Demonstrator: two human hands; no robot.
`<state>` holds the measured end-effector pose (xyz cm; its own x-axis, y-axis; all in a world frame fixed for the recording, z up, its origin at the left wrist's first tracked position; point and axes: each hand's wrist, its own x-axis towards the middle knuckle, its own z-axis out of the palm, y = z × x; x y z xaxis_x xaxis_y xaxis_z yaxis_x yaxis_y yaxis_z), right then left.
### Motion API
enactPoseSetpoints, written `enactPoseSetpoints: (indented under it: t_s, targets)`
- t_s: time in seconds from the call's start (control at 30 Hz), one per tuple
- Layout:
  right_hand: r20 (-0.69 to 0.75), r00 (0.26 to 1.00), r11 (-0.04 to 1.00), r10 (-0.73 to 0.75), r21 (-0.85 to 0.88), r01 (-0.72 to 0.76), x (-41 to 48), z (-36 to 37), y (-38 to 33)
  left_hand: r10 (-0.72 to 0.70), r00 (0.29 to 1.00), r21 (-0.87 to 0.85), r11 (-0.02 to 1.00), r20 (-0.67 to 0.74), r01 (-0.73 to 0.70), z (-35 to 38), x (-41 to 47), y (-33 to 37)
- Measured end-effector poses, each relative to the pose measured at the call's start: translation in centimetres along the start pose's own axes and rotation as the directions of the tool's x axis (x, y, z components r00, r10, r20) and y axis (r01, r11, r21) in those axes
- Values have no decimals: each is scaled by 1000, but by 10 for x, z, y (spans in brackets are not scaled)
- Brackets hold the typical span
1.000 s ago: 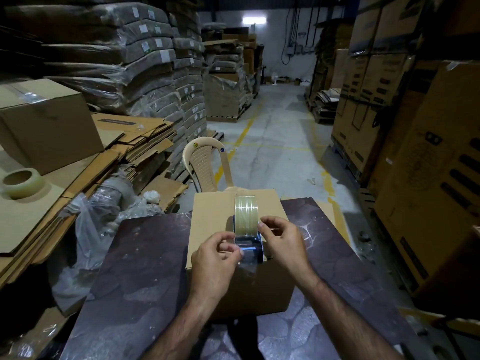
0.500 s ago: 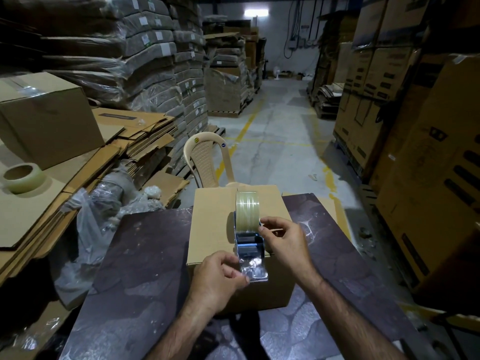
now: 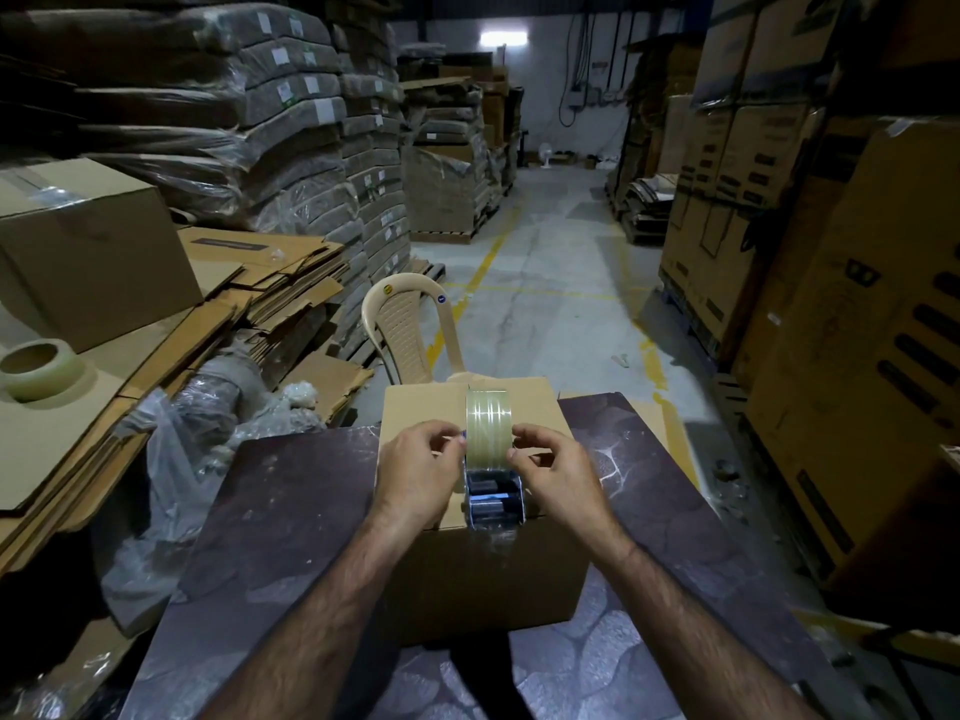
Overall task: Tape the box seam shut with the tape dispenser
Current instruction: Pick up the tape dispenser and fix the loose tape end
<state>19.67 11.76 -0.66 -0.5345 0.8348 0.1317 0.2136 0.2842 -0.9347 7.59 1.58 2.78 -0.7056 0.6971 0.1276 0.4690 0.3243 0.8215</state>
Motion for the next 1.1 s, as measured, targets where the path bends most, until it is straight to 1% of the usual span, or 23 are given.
enactPoseSetpoints:
  t_s: [0.1,0.23,0.4,0.53,0.7,0.87,1.0,1.1]
  targets:
    - [60,998,1000,13,2,-13,2,1,2,-88,991,-95,991,99,98,10,4,-4]
    - [97,995,999,35,26,-38,5,1,4,-147,984,-186,969,105,165,14,8,-8]
    - [64,997,999,-35,39,32,3,-1,9,-93,993,-185,977,73,105,15,6,-10]
    - [50,997,997,-66,45,63,-5,-14,12,-37,996,-187,981,82,52,18,-1,-6]
    - [5,996,994,-93,54,93,-13,-41,14,10,993,-302,953,115,25,31,-17,15]
    - [-20,996,996,-84,10,85,-24,-82,19,37,982,-411,911,186,44,58,-28,34]
    - [-60,998,999,-34,-14,33,-39,-114,36,43,959,-411,908,278,79,98,-35,41]
    - [-101,995,996,-13,-85,5,-49,-134,49,24,943,-404,907,332,119,134,-43,42]
